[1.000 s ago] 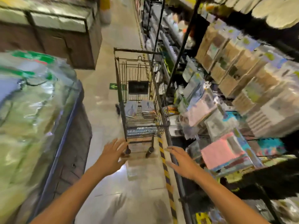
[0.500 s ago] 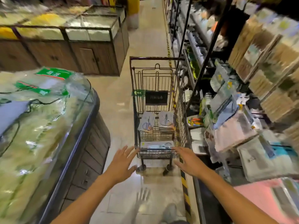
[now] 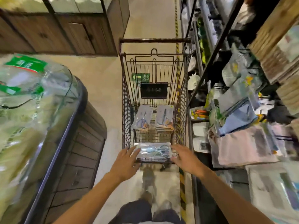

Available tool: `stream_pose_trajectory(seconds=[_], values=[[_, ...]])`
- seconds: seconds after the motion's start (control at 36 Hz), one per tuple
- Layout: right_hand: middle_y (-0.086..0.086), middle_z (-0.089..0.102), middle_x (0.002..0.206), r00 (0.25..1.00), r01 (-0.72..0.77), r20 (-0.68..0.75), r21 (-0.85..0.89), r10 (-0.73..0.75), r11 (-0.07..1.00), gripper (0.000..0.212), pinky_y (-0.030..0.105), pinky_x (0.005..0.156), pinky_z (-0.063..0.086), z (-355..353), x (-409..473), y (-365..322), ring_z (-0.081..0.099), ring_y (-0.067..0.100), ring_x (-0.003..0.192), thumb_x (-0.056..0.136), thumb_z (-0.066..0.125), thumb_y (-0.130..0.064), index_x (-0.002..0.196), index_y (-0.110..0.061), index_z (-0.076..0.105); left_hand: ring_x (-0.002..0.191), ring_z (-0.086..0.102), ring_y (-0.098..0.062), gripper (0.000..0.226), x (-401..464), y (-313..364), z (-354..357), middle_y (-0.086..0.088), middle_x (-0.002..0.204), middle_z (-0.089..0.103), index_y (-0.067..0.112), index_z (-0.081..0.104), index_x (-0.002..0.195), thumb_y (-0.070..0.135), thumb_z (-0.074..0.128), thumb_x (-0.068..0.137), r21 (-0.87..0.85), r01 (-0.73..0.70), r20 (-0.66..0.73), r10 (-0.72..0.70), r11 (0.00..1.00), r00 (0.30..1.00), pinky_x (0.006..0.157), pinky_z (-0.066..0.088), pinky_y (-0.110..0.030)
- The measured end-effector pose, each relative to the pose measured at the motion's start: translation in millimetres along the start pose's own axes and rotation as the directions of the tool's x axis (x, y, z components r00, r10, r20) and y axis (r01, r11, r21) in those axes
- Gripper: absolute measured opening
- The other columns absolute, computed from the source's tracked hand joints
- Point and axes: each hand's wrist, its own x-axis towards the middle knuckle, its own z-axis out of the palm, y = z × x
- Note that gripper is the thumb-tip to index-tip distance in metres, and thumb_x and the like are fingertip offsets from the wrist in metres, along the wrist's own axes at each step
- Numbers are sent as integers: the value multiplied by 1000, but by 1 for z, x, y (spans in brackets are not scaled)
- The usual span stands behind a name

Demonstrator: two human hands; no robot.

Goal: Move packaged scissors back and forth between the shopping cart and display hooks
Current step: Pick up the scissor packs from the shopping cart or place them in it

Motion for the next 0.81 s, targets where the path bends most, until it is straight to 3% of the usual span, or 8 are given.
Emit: stream_pose_trajectory(seconds=[0.14,0.22,0.31,0.44,0.53,0.64,0.69,0.81], values=[[3,41,156,994,-90,62,43,87,995,58,34,117,29,2,37,7,34,25,146,100,59,-34,154,-25,37,157,7,-30,91,52,-8,4,-6,170,11,24,13,162,67,5,83,-40,24,62,-21,999,998,126,5,-40],[6,49,150,984,-113,139,21,109,993,60,32,113,35,8,59,15,44,26,140,97,63,-31,152,-23,41,155,15,-34,78,78,-18,13,-9,168,19,21,24,161,59,20,93,-64,44,109,-37,997,993,126,12,-44],[5,46,155,979,-142,148,9,139,990,58,33,119,30,13,77,22,39,24,144,98,61,-31,152,-19,42,139,47,-43,73,102,-21,17,-18,152,48,11,54,145,54,30,92,-81,11,132,0,997,991,114,37,-53],[10,56,142,962,-193,196,1,189,981,43,30,109,35,26,107,29,50,26,132,100,56,-20,142,-10,53,157,8,-30,65,130,-25,30,-7,170,13,22,18,162,49,31,104,-89,114,211,-93,990,973,126,8,-41],[9,51,147,952,-182,248,-27,182,983,49,28,111,32,39,135,33,44,25,138,98,58,-19,146,-16,48,156,6,-30,77,147,-32,44,-8,170,12,22,16,162,57,15,94,-105,169,266,-136,980,954,126,4,-41],[8,61,130,907,-234,355,-19,225,972,40,36,104,48,69,181,43,58,28,123,94,63,-20,133,-14,59,156,6,-30,65,170,-43,72,-6,169,13,22,15,161,45,38,105,-43,175,302,-154,984,941,125,4,-41],[10,66,125,905,-232,358,-40,231,972,41,43,98,53,95,202,57,63,31,117,89,67,-24,129,-15,62,155,6,-29,64,185,-45,81,-6,169,11,23,13,161,45,36,106,-12,186,328,-172,983,929,125,6,-40],[9,48,146,911,-187,364,-51,192,981,59,42,105,47,133,243,82,50,33,131,87,61,-14,144,-13,48,157,2,-27,61,211,-48,95,-6,170,5,21,12,162,43,30,108,-25,224,381,-198,974,903,125,4,-40]])
